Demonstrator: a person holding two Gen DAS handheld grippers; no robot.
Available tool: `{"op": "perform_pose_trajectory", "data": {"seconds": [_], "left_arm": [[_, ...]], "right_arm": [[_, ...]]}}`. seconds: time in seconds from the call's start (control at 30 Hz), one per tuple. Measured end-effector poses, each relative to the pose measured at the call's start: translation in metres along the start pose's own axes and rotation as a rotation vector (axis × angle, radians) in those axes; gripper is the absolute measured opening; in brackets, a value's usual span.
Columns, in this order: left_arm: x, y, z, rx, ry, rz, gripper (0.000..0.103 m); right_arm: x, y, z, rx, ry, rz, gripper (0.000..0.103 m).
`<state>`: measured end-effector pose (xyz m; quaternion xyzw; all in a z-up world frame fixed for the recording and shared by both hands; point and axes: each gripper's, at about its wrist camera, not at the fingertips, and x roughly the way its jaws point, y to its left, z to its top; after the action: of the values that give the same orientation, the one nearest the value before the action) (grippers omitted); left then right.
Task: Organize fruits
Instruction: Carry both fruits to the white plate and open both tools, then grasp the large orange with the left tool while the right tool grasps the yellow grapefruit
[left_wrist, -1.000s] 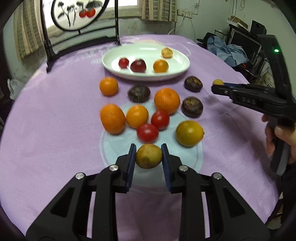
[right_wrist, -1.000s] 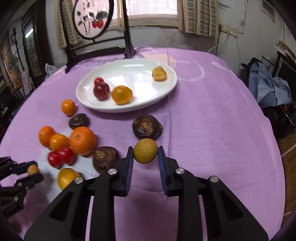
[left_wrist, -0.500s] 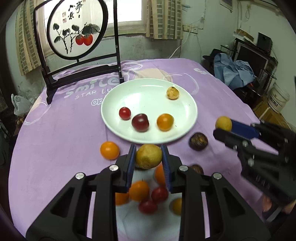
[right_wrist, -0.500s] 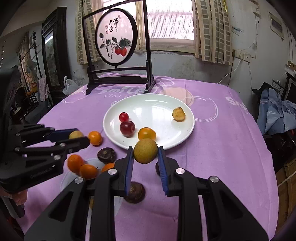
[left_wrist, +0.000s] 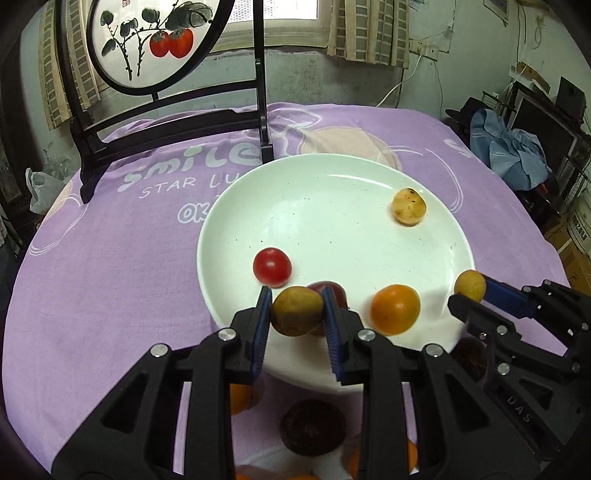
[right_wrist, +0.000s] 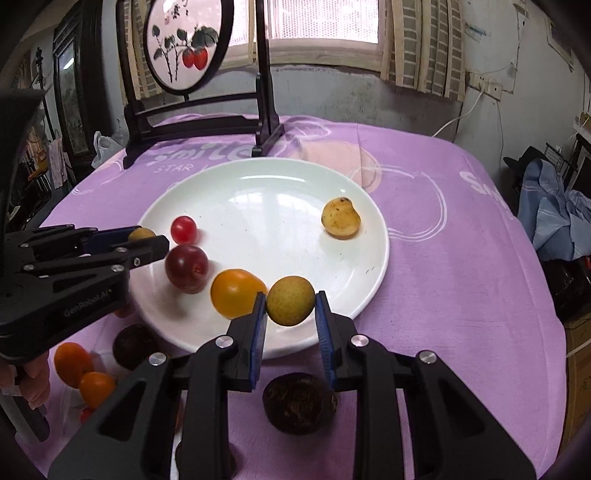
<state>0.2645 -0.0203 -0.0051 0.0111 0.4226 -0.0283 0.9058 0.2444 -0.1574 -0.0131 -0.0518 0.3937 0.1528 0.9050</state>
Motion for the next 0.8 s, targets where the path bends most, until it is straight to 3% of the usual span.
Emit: {"op": "perform_pose_trajectory", "data": {"seconds": [0.1, 0.13, 0.17, 0.2, 0.27, 0.57, 0.7, 0.8], "left_arm": [[0.007, 0.000, 0.004, -0.004, 0.003, 0.002, 0.031], [0.009, 0.001, 0.005, -0.014, 0.001, -0.009, 0.042], [0.010, 0.001, 0.006, -0.022, -0.001, -0.020, 0.076], [0.009, 0.002, 0.007, -0.031, -0.016, -0.023, 0.086], [0.003, 0.004, 0.007, -0.039, -0.050, -0.028, 0.086], [-0.023, 0.017, -0.003, -0.066, -0.062, -0.024, 0.087], [-0.040, 0.019, -0.015, -0.048, -0.069, -0.008, 0.090], [-0.056, 0.019, -0.029, -0.020, -0.082, -0.001, 0.091]], "right_arm": [[0.011, -0.001, 0.001, 0.014, 0.030, 0.009, 0.027], [0.014, -0.002, 0.001, 0.018, 0.037, 0.009, 0.027], [0.015, -0.002, 0.001, 0.021, 0.041, 0.006, 0.028], [0.015, -0.003, 0.000, 0.027, 0.041, 0.005, 0.028], [0.011, -0.005, -0.001, 0.039, 0.034, 0.006, 0.028], [-0.026, -0.008, -0.012, 0.061, -0.003, 0.038, 0.030], [-0.047, -0.006, -0.026, 0.063, -0.026, 0.040, 0.056], [-0.059, -0.002, -0.037, 0.049, -0.022, 0.029, 0.058]]}}
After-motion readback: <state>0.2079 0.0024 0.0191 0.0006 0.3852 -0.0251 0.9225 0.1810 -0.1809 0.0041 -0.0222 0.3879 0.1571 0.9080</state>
